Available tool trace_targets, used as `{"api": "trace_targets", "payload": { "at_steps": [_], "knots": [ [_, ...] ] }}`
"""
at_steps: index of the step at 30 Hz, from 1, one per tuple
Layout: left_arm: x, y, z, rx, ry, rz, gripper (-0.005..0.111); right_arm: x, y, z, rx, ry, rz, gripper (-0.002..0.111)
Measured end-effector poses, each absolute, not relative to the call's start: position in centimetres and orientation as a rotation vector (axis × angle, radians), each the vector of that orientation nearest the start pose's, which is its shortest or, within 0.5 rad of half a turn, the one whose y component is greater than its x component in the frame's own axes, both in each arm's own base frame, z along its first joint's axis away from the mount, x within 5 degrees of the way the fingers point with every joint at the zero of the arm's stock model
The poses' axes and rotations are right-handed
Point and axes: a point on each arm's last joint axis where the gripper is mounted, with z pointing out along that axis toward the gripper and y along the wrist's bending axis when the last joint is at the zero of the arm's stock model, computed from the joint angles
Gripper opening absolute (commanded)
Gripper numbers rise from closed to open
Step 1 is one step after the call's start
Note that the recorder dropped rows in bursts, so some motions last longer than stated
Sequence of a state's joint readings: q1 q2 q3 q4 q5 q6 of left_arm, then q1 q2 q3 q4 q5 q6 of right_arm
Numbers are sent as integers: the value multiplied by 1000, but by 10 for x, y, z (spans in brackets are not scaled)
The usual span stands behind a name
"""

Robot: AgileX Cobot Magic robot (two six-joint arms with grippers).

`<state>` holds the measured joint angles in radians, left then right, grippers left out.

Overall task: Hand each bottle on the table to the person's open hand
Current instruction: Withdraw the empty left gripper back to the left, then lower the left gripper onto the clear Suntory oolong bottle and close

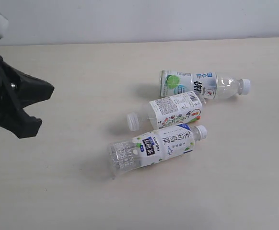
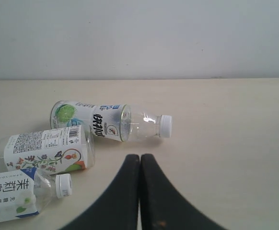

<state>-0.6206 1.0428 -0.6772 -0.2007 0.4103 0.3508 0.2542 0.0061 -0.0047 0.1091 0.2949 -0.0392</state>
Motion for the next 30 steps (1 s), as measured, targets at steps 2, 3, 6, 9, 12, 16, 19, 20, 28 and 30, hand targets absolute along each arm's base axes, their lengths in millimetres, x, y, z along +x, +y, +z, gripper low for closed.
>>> {"api": "trace_targets", "payload": {
  "at_steps": [2,3,6,9,12,16,19,20,28,30],
  "knots": [
    [172,-133,284,945,2134,-333,0,52,17,188,-191,1775,258,0],
    [175,-136,284,965,2167,-333,0,52,17,188,-191,1775,258,0],
    [194,-152,292,1014,2249,-345,0,52,17,188,-191,1775,258,0],
    [216,-171,294,1057,2324,-364,0,52,17,188,-191,1775,258,0],
    [237,-188,286,1085,2386,-370,0,52,17,188,-191,1775,258,0],
    [251,-199,271,1127,2476,-374,0,52,17,188,-191,1775,258,0],
    [255,-203,259,1195,2483,-363,0,52,17,188,-191,1775,258,0],
    [255,-204,257,1219,2478,-362,4,52,17,188,-191,1775,258,0],
    [254,-213,254,1356,2376,-461,55,52,17,188,-191,1775,258,0],
    [254,-214,254,1365,2364,-460,61,52,17,188,-191,1775,258,0]
  ]
}}
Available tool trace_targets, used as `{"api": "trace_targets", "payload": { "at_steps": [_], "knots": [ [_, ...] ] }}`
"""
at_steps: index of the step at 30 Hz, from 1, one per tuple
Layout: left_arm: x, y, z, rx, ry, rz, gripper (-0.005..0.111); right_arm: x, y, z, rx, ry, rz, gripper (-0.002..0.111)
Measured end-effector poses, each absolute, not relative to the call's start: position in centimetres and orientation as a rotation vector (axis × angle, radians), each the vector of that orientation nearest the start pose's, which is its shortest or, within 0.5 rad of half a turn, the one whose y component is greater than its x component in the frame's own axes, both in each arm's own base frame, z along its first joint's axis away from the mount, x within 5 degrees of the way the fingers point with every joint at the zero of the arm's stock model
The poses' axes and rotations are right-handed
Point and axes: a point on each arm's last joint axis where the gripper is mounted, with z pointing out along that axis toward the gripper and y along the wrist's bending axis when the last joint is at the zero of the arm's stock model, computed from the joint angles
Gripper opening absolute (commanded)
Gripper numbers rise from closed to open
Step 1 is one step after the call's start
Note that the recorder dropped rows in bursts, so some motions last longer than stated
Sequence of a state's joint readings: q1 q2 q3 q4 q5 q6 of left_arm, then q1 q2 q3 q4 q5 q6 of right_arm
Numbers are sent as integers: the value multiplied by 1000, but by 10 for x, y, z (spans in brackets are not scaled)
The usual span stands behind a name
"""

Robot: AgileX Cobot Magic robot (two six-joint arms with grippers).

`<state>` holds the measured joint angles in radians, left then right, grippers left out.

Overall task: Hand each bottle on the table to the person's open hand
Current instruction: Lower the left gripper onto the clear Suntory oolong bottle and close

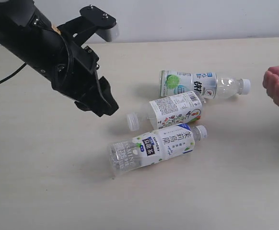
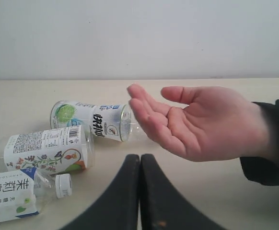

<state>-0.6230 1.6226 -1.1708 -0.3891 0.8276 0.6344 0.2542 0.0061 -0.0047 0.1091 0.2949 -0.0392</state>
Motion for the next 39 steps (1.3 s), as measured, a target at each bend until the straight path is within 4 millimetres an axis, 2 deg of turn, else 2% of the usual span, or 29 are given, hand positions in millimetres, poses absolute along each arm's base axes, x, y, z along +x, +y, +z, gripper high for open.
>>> {"api": "trace_targets", "payload": {
  "at_steps": [16,30,34,39],
  "knots": [
    [244,-229,255,1446,2274,-457,62,52,17,188,-191,1775,258,0],
    [248,-233,260,1434,2254,-464,62,52,17,188,-191,1775,258,0],
    [248,-243,269,1455,2228,-469,62,52,17,188,-191,1775,258,0],
    [241,-268,284,1554,2225,-430,62,52,17,188,-191,1775,258,0]
  ]
}}
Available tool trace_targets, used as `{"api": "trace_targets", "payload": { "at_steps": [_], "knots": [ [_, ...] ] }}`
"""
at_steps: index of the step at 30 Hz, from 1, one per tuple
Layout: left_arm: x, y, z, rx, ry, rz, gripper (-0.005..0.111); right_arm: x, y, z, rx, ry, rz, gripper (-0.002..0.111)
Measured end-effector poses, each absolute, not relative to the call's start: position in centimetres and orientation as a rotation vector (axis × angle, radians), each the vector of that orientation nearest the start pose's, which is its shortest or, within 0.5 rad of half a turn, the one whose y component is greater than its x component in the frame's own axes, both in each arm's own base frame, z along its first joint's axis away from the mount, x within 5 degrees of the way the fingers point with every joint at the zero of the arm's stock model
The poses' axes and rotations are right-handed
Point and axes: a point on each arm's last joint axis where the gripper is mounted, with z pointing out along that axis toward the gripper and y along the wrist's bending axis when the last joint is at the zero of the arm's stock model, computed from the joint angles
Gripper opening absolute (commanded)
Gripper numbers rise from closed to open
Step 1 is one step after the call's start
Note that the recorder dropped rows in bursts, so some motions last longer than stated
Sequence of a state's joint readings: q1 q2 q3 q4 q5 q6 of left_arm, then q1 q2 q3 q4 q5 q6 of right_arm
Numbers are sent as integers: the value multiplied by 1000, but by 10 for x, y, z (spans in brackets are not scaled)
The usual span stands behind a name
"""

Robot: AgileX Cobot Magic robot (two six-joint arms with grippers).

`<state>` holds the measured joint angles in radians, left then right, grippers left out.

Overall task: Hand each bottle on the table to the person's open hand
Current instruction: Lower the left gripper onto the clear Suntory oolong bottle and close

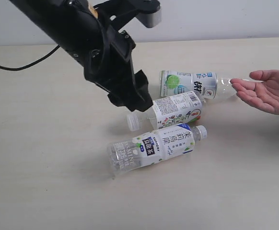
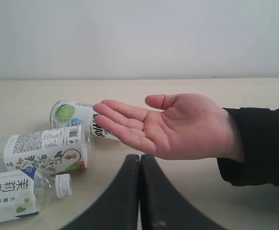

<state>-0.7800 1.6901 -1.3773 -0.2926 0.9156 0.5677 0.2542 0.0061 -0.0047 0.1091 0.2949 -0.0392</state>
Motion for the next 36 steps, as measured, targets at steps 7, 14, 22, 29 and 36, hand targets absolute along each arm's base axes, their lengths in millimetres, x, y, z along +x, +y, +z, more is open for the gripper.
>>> {"api": "trace_targets", "payload": {
  "at_steps": [7,14,22,29,36],
  "knots": [
    [242,-297,271,1679,2344,-307,62,52,17,188,-191,1775,258,0],
    [252,-306,231,1744,2476,-224,62,52,17,188,-191,1775,258,0],
    [258,-311,208,1758,2506,-195,62,52,17,188,-191,1775,258,0],
    [262,-315,208,1701,2481,-209,62,52,17,188,-191,1775,258,0],
    [261,-314,206,1731,2470,-204,62,52,17,188,-191,1775,258,0]
  ]
}}
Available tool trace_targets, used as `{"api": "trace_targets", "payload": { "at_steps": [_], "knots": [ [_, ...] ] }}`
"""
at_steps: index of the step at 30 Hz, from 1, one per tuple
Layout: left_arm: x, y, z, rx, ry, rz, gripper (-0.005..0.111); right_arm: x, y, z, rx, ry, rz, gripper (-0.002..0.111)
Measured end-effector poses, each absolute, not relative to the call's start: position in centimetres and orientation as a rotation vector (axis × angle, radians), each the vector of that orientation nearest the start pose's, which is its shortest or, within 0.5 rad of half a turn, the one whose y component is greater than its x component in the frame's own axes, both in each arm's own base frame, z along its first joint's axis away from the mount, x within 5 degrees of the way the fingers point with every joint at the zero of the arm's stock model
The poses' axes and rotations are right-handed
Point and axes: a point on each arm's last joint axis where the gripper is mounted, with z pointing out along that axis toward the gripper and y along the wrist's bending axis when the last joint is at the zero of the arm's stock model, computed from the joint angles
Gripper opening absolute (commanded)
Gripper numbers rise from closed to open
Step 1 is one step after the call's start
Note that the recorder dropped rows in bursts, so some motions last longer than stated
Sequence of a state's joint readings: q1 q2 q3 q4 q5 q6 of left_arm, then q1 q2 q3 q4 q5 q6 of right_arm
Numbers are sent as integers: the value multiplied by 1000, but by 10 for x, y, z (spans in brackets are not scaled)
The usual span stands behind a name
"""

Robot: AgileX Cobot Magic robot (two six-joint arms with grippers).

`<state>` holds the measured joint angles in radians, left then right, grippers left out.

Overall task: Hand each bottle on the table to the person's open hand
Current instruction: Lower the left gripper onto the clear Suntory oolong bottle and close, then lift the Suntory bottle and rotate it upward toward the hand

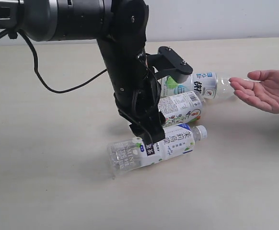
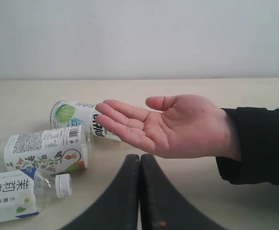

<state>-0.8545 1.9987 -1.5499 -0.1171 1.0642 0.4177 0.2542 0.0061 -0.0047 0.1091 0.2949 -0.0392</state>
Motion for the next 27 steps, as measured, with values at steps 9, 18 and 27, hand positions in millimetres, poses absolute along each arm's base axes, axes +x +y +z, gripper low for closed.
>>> {"api": "trace_targets", "payload": {
  "at_steps": [9,18,27],
  "knots": [
    [259,-312,200,1819,2432,-192,74,52,17,188,-191,1775,258,0],
    [261,-315,171,1870,2485,-175,77,52,17,188,-191,1775,258,0],
    [260,-317,170,1858,2494,-212,77,52,17,188,-191,1775,258,0]
  ]
}}
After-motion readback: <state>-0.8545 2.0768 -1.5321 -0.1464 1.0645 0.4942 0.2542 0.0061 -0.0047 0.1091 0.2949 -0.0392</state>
